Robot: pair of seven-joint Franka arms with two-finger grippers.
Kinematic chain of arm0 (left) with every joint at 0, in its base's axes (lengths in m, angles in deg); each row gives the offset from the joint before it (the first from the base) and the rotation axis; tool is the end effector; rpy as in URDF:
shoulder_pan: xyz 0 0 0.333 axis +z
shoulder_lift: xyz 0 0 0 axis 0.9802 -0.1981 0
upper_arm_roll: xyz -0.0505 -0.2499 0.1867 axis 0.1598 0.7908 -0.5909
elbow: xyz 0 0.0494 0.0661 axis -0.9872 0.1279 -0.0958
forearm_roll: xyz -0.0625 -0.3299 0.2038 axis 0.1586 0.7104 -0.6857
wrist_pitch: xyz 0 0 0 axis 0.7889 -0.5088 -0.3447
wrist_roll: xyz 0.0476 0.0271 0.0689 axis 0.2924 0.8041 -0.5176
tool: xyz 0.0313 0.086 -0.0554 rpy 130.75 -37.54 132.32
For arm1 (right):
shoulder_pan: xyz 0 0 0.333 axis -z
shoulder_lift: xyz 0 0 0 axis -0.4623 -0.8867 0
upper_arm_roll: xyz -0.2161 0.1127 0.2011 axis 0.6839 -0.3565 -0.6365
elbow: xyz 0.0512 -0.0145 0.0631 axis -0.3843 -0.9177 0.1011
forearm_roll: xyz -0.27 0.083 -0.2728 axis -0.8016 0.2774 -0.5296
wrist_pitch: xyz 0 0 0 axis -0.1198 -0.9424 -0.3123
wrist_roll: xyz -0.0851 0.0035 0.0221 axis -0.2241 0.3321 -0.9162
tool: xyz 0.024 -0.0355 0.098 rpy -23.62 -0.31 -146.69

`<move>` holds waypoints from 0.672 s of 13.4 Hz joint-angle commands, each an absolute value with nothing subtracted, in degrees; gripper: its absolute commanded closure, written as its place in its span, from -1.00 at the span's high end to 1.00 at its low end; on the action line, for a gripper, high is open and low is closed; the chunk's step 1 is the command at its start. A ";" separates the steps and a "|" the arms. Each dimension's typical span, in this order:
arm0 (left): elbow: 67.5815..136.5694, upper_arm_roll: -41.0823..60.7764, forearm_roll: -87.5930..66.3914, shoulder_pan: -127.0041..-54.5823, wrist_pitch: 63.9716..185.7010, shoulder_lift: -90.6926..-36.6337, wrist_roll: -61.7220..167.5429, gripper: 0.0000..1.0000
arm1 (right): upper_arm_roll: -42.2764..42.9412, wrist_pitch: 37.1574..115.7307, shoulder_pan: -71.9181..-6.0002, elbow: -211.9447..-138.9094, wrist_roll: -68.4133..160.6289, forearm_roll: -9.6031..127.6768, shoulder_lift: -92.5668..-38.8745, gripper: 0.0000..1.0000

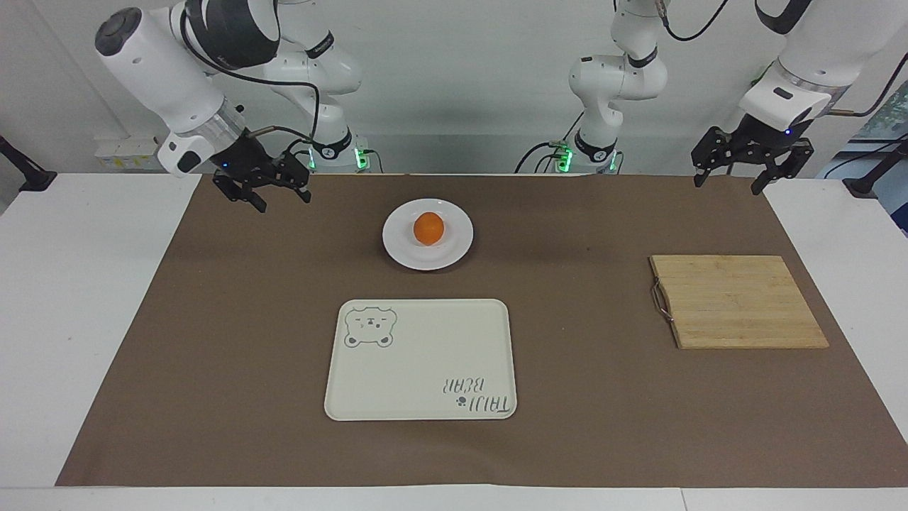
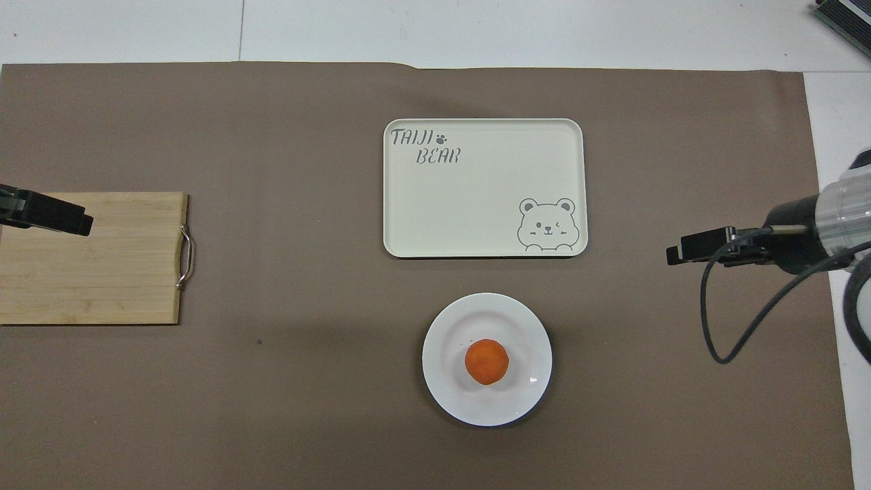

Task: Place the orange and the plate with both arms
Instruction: 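Reach the right gripper to the plate rim and grip it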

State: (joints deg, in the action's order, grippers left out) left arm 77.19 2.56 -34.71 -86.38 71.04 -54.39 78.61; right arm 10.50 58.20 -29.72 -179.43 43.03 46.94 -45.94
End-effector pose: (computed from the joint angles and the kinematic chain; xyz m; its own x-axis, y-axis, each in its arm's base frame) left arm 0.5470 -0.0364 0.6566 0.9707 -0.2404 -0.0039 -0.2403 -0.9705 0.0196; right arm 0.5317 0.0212 0.5406 0.9986 0.0202 -0.0498 0.0033 -0.9479 -0.3186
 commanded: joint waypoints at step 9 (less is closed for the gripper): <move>79.63 3.22 -35.74 -85.26 70.30 -51.93 79.61 1.00 | 10.35 73.08 -34.82 -201.65 62.35 67.72 -46.42 1.00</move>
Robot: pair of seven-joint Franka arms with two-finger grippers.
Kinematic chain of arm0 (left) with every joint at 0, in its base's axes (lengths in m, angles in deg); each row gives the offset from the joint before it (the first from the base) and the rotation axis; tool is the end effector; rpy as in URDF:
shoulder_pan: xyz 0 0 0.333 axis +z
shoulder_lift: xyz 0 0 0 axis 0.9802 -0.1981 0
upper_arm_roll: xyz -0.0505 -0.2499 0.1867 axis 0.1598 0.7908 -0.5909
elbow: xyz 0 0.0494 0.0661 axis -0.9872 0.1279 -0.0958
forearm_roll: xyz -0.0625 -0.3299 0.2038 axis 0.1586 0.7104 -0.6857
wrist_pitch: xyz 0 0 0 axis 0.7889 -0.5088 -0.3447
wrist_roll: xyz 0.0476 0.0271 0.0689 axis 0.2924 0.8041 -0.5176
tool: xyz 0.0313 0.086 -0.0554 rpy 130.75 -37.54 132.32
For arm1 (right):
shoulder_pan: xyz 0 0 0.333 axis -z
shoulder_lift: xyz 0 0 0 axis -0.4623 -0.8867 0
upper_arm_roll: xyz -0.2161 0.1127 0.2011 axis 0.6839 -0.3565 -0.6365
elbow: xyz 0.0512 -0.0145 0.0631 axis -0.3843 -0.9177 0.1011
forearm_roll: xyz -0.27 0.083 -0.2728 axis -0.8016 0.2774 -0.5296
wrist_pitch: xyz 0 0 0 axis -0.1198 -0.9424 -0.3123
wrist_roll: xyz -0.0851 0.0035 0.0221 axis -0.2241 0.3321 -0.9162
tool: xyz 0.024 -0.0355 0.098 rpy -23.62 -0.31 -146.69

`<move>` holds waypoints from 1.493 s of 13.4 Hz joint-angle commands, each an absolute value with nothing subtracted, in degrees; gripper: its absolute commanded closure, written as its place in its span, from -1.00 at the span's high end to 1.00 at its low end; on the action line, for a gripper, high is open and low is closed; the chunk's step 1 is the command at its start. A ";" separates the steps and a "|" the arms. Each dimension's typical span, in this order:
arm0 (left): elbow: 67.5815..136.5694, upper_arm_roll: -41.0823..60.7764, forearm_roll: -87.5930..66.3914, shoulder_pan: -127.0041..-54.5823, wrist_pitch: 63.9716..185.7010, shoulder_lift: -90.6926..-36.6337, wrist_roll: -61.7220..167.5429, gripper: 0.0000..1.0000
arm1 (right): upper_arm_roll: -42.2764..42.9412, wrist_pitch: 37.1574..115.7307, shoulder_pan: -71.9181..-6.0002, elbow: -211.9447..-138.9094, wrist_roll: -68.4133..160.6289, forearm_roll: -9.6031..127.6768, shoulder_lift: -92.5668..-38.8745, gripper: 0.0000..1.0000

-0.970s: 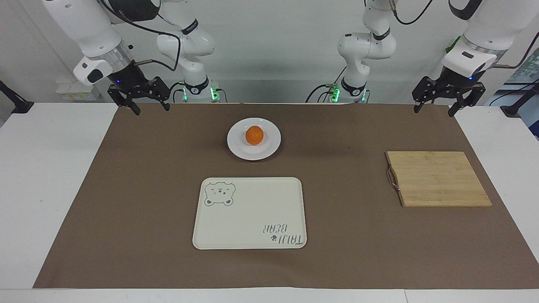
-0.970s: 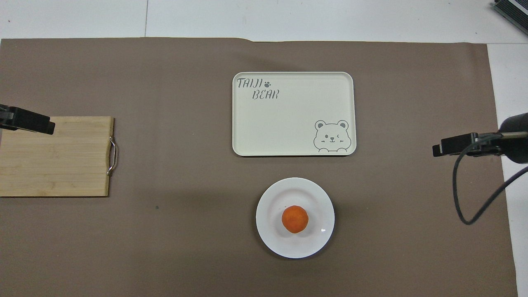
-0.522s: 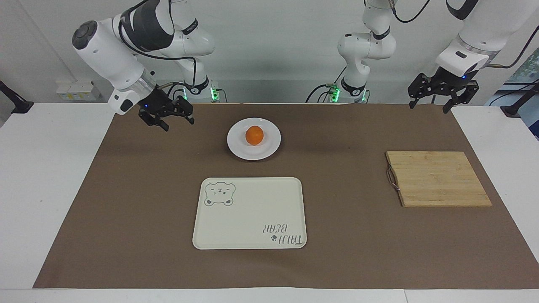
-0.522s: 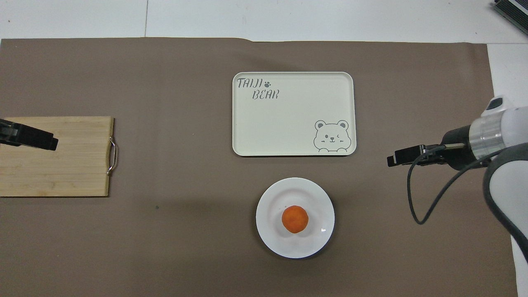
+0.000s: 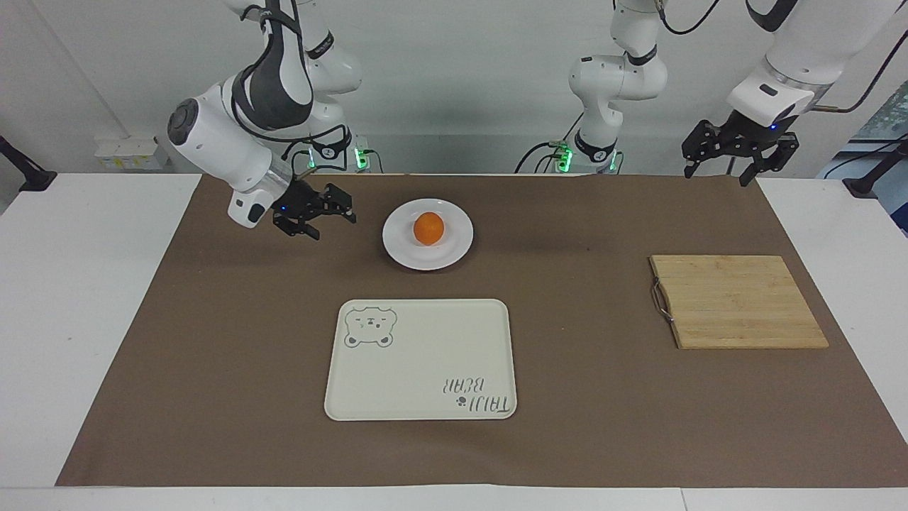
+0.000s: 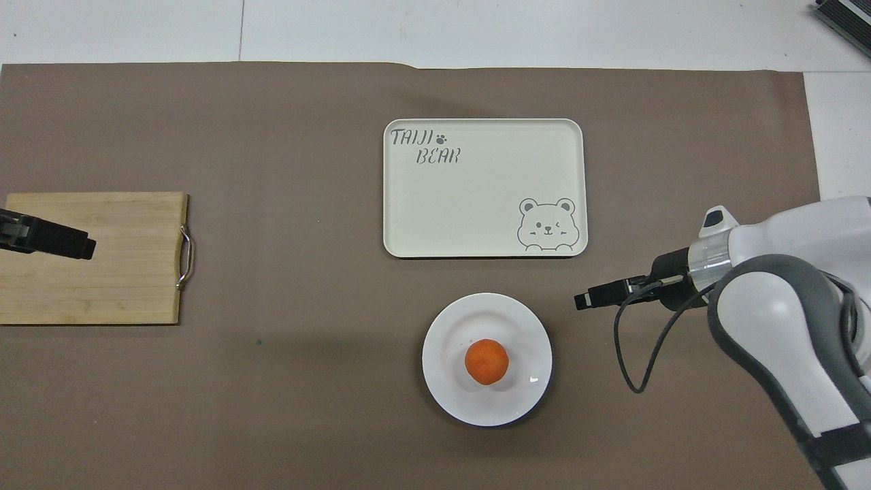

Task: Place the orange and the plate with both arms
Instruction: 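Reach the right gripper to the plate rim and grip it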

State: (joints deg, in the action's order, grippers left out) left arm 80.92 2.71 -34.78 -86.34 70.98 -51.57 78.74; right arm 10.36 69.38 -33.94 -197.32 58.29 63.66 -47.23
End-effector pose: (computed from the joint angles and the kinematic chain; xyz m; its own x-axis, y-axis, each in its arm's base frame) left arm 0.5315 -0.0352 0.6529 0.9695 -0.2444 -0.0202 -0.2439 -0.9695 0.0250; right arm 0.5007 0.0716 0.4067 0.9845 0.1586 -0.0753 0.0915 -0.8297 -0.5507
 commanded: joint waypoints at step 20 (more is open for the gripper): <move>80.33 3.22 -35.83 -85.34 70.56 -51.41 76.26 1.00 | 10.26 85.67 -42.12 -216.07 72.56 88.11 -49.94 1.00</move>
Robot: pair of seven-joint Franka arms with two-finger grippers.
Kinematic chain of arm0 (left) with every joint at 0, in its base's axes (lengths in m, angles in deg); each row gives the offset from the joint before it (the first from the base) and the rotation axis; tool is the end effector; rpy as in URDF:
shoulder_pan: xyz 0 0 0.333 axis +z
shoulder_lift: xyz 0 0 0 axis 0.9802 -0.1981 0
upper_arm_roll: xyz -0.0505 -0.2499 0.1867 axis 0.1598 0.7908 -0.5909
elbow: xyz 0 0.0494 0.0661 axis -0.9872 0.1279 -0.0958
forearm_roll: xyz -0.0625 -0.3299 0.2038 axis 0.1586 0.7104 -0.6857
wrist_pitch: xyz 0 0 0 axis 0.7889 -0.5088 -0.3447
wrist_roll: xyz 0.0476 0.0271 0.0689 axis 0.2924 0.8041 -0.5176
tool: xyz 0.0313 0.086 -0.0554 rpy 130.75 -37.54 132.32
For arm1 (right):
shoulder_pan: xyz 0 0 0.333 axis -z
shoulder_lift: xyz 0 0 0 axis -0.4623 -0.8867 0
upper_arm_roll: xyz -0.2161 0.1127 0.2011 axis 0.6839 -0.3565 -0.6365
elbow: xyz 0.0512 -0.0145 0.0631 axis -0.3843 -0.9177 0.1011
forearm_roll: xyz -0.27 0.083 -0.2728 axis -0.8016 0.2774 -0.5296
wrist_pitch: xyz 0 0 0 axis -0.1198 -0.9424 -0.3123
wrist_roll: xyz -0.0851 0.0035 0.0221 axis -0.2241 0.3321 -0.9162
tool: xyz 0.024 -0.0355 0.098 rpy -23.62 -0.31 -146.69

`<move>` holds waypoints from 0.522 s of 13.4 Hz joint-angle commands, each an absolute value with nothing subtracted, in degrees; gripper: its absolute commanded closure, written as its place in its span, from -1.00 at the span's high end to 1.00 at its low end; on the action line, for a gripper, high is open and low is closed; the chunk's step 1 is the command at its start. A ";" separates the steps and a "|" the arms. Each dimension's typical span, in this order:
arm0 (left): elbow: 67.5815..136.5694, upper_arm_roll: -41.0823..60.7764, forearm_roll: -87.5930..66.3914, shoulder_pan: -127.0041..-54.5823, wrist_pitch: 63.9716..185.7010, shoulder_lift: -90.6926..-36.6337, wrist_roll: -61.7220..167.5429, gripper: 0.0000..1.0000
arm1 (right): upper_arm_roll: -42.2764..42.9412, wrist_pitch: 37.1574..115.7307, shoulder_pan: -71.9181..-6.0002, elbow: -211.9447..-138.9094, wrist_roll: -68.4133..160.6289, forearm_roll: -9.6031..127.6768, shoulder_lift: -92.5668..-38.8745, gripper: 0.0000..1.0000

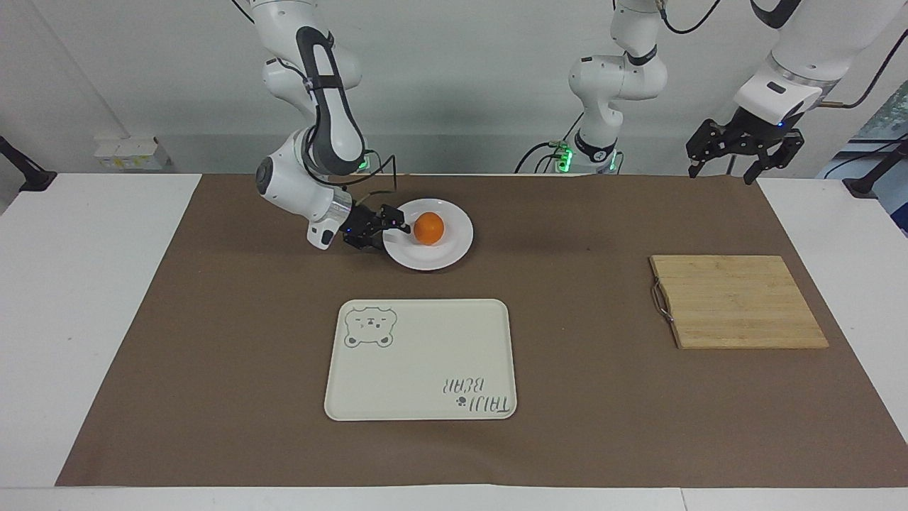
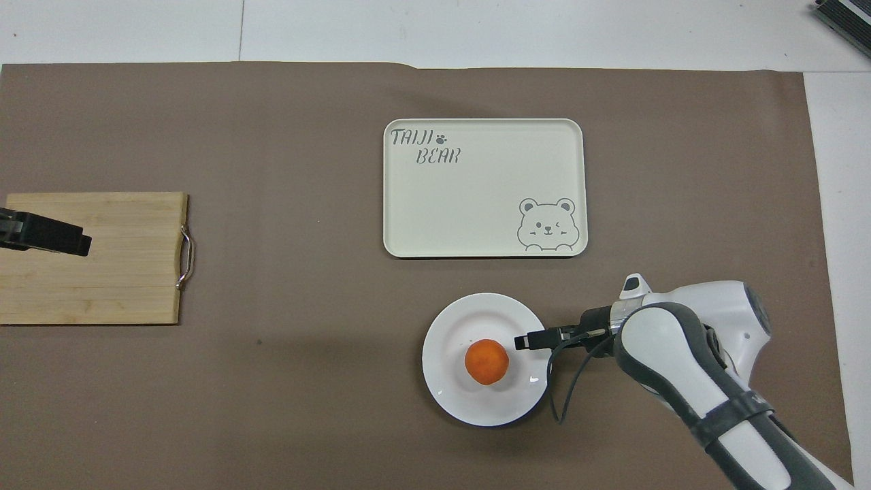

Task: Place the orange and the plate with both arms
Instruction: 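Slide the plate with the right gripper onto the bear tray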

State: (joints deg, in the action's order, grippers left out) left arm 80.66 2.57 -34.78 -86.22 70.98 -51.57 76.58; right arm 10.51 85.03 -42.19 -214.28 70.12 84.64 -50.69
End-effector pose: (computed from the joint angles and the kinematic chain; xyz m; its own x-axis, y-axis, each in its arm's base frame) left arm 0.5316 -0.0328 0.6550 0.9790 -0.2033 -0.0166 -0.2029 -0.9789 0.0236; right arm 0.4332 0.1195 0.2756 0.9903 0.0859 -0.1093 -0.0085 -0.7471 -0.6647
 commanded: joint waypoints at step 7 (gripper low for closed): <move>80.33 3.30 -37.41 -85.52 70.74 -51.41 76.79 1.00 | 10.35 85.14 -42.12 -217.84 72.04 88.65 -48.89 0.12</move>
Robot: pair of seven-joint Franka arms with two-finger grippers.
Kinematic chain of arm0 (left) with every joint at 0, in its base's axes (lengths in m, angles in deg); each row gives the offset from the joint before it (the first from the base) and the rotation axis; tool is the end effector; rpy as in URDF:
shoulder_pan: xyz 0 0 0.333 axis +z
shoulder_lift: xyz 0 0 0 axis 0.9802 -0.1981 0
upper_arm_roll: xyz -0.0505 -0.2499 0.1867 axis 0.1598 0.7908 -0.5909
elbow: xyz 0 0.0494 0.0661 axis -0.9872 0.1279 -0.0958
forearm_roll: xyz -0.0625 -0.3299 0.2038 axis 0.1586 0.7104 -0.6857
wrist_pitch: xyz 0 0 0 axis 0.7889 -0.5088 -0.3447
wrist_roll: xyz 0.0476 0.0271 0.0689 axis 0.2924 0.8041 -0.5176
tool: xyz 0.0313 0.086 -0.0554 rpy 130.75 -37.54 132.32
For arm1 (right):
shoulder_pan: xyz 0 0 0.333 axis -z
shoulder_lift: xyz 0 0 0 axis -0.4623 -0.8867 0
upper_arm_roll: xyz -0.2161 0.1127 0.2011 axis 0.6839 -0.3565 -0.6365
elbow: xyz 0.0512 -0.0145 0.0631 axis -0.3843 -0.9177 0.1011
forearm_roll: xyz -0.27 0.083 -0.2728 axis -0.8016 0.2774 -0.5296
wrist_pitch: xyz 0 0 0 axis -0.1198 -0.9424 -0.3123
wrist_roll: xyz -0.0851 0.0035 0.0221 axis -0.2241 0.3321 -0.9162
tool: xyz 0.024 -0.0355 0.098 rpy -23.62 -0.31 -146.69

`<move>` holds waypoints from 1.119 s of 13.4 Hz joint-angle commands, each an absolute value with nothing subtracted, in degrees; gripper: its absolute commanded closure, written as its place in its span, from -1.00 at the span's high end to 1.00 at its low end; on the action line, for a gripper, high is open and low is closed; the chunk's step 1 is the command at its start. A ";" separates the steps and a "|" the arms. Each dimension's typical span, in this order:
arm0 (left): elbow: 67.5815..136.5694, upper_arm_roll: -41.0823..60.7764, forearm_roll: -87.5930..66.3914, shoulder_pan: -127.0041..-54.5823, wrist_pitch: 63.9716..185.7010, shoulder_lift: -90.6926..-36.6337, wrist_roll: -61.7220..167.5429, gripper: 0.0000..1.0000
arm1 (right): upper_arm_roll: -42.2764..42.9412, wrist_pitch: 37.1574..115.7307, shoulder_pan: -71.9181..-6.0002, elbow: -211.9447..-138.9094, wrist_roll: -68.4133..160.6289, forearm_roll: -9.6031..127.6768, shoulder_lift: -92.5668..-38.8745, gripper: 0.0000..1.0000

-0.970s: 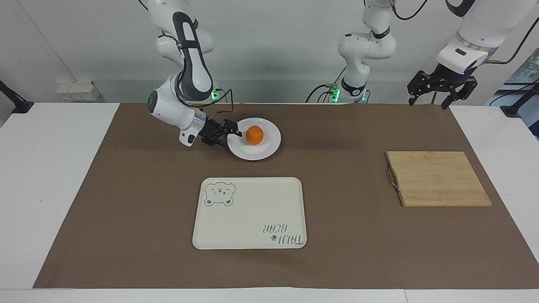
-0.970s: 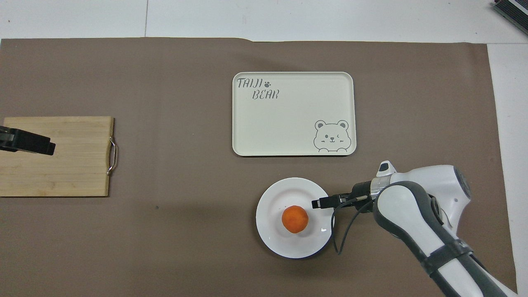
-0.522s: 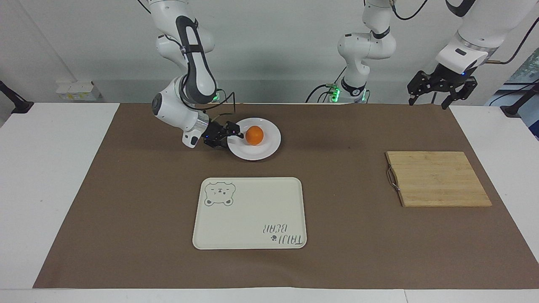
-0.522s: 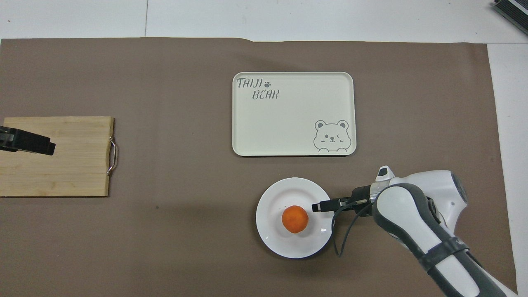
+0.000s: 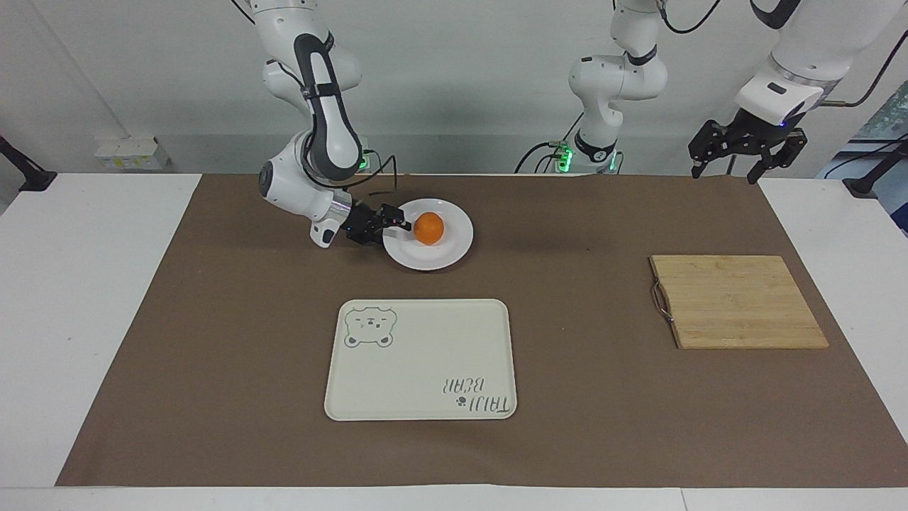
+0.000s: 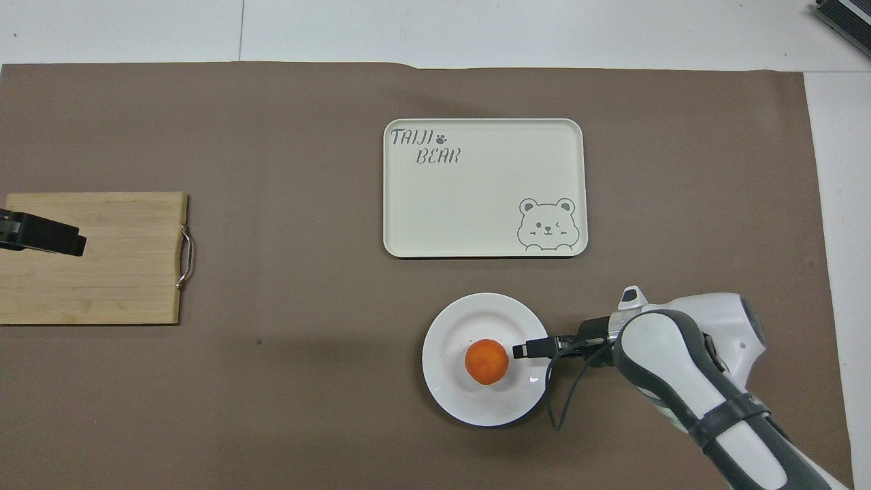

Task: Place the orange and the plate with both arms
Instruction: 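Slide the plate with the right gripper onto the bear tray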

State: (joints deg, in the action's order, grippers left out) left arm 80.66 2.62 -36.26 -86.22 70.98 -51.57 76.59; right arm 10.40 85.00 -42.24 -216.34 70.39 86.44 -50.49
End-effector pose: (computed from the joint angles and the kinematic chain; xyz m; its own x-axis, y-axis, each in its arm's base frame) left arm 0.5318 -0.0303 0.6550 0.9792 -0.2019 -0.0204 -0.2020 -0.9794 -0.0019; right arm 0.4204 0.1187 0.2648 0.9876 0.0689 -0.1408 -0.0444 -0.7380 -0.6733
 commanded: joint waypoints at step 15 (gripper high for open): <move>80.33 3.30 -37.41 -85.70 71.00 -51.41 76.79 1.00 | 10.52 81.04 -38.18 -213.28 76.52 88.56 -50.03 -1.00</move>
